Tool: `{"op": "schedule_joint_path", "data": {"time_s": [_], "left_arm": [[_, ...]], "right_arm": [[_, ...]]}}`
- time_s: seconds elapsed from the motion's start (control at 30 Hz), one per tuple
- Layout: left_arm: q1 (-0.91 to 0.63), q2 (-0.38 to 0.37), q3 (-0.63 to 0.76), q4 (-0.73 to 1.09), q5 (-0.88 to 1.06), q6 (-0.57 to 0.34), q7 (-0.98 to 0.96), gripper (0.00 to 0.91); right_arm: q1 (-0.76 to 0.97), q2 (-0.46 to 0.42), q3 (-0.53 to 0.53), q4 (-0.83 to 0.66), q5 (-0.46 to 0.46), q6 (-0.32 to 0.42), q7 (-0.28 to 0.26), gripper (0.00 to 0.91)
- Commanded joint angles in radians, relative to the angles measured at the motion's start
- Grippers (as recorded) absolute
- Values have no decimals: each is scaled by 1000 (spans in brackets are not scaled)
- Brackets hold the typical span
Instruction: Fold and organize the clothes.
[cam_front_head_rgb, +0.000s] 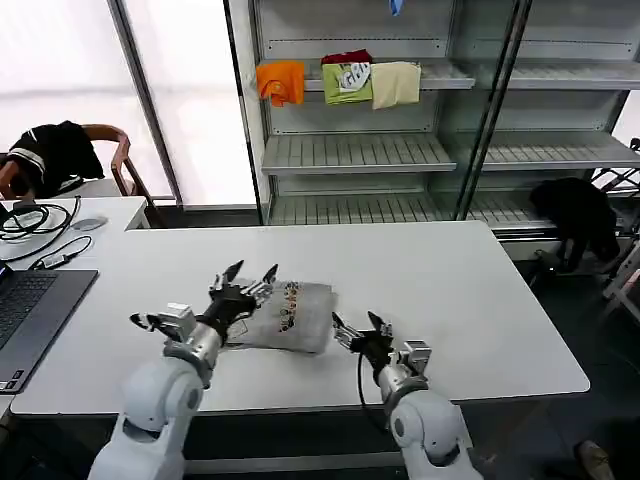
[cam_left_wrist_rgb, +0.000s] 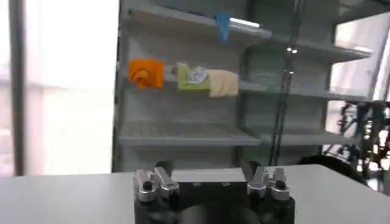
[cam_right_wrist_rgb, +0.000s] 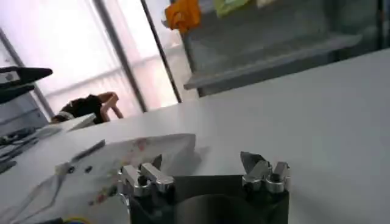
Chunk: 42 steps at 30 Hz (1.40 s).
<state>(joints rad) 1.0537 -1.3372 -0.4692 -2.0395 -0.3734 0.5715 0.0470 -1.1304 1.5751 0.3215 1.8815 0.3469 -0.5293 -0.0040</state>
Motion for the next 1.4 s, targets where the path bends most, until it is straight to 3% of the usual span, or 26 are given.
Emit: {"op": "schedule_joint_path", "data": {"time_s": [0.03,0.4,0.67,0.77,0.9,1.23,1.4], "left_arm": [[97,44,-262,22,-72,-17,19,907],[117,23,-301,51,-90,-23,20,907],[124,15,-295,48,-88,-25,20,907],[130,12,-294,50,-86,-30,20,907],[137,7,-293,56,-82,-37,19,907],[142,1,-285,70,-68,-37,19,907],[135,0,-276,64,-68,-31,19,907]], "right_arm": [[90,69,-128,-151,183,-49,145,0],[81,65,-106,-135,207,-49,194,0],[62,69,-85,-107,211,-36,143,0],[60,70,-72,-93,204,7,123,0],[59,45,-55,-67,120,114,59,0],[33,-107,0,17,97,103,85,0],[5,-130,36,25,96,99,77,0]]}}
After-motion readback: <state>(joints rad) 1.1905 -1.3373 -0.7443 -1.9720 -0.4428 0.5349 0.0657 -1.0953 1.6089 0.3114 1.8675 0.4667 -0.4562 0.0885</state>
